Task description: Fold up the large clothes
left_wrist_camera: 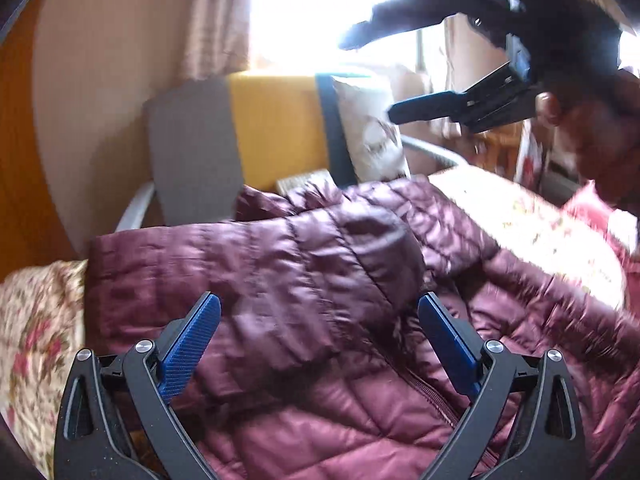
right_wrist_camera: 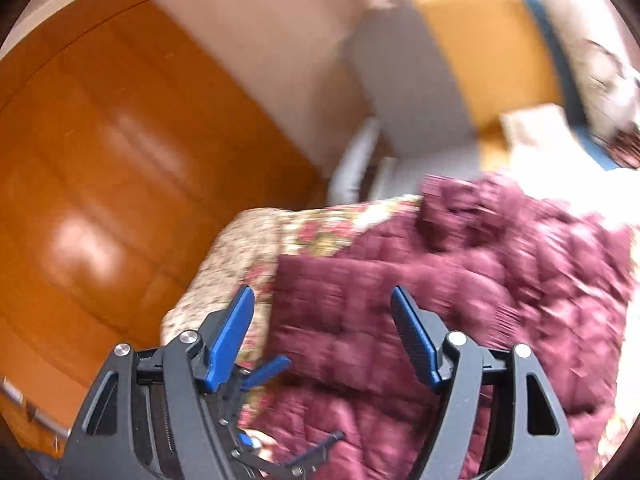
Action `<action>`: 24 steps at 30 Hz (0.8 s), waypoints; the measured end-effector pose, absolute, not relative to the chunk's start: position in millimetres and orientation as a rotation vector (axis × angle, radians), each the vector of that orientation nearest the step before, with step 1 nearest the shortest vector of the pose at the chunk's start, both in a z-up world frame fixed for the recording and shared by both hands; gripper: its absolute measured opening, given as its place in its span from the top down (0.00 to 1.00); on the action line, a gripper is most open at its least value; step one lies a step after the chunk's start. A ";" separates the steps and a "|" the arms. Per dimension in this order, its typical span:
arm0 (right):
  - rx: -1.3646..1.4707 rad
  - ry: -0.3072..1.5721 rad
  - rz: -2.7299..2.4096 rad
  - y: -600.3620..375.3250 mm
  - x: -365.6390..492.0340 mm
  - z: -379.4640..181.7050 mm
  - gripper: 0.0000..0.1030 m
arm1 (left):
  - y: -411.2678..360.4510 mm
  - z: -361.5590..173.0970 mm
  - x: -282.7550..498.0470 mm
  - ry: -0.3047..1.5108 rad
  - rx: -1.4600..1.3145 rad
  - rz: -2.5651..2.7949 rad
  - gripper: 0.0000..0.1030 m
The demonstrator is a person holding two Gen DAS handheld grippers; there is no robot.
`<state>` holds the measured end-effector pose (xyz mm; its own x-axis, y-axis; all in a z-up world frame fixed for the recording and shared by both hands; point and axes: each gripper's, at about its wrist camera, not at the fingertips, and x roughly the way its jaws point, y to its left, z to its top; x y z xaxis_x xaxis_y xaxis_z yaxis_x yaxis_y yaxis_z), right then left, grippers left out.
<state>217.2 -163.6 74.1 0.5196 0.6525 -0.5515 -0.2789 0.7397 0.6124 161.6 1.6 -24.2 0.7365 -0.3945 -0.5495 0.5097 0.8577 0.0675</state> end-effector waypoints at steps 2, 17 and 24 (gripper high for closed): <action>0.512 0.877 0.510 -190.8 211.1 56.3 0.28 | -21.3 -38.2 169.9 0.584 0.290 -0.507 0.05; 0.081 0.892 0.401 -189.0 169.0 20.9 0.24 | 150.7 30.2 239.3 0.590 -0.399 -0.435 0.91; -0.335 0.865 0.539 -55.1 172.9 -34.1 0.25 | 362.4 31.6 239.9 0.504 -0.678 0.024 0.92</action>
<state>172.9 -55.1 -34.1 0.5288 0.3100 -0.7901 -0.5728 0.8173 -0.0627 239.9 362.4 31.6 0.8800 -0.1401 -0.4539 -0.1819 0.7832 -0.5945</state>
